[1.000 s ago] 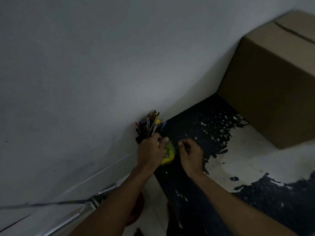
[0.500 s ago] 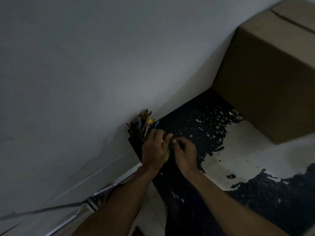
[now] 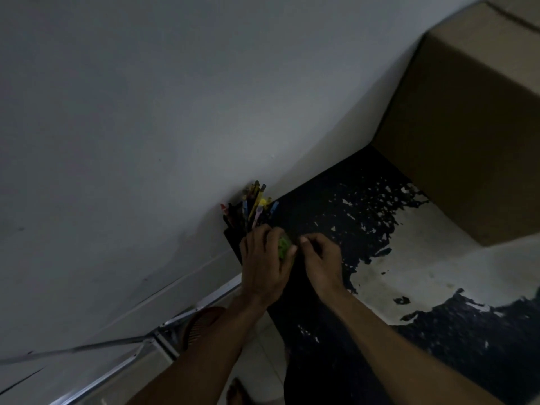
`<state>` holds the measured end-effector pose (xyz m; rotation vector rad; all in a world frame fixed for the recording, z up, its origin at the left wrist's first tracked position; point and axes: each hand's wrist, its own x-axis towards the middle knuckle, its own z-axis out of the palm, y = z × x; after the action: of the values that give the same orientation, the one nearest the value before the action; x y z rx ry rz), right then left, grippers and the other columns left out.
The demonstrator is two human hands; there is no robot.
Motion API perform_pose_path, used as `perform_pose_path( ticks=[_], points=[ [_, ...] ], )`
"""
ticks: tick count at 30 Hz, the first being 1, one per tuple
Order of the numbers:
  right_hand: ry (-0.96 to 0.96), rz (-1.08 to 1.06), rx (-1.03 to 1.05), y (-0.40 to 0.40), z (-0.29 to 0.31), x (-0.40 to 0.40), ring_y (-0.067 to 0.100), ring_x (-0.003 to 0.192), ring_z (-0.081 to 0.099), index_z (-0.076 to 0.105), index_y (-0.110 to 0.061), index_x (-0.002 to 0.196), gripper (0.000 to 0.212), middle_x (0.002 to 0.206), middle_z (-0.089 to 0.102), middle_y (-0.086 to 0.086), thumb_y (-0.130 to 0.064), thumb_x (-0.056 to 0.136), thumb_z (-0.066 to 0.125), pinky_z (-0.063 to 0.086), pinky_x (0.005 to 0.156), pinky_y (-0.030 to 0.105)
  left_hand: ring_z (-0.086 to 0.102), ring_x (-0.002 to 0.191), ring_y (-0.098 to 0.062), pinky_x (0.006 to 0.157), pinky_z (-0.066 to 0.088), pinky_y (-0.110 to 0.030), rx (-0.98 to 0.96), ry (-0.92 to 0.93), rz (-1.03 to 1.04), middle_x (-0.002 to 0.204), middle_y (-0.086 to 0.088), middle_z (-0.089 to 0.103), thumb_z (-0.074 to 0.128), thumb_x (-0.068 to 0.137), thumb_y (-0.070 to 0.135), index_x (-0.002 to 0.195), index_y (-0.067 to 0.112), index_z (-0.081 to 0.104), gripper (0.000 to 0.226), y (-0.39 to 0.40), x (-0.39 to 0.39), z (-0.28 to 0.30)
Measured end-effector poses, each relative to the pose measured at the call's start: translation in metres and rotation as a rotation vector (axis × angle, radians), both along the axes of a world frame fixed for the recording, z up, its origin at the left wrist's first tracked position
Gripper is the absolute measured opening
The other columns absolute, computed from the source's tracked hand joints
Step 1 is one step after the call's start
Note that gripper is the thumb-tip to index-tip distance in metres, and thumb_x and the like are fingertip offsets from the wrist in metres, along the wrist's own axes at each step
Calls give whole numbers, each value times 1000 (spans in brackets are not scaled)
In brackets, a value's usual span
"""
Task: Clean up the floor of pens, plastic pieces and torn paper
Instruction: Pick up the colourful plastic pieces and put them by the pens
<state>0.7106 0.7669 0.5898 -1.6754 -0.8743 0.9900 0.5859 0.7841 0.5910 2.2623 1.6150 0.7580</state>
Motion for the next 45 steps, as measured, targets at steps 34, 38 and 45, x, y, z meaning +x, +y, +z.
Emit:
perform_pose_path(
  ticks=[34,38,45],
  points=[
    [-737,460,-12,14,16,-22,23,110,45,68,-32,118,28,114,50,3,-24,91,60,52,77,37,45,121,-18,104,34,-20,-136,-246,23,131,-17,54,45,90,23,128,-4,54,47,-29,-39,-3],
    [-772,510,-39,20,23,-26,25,109,45,66,-35,120,36,114,50,6,-16,91,55,51,79,37,43,121,-18,103,33,-20,-142,-250,16,132,-17,54,45,91,22,129,-3,52,46,-29,-40,-2],
    [-635,400,116,17,23,-23,21,108,51,72,-14,106,27,112,58,7,-6,81,65,32,79,10,42,119,-15,100,26,-8,-158,-285,14,131,-16,54,48,93,24,131,-1,50,45,-30,-39,4]
  ],
)
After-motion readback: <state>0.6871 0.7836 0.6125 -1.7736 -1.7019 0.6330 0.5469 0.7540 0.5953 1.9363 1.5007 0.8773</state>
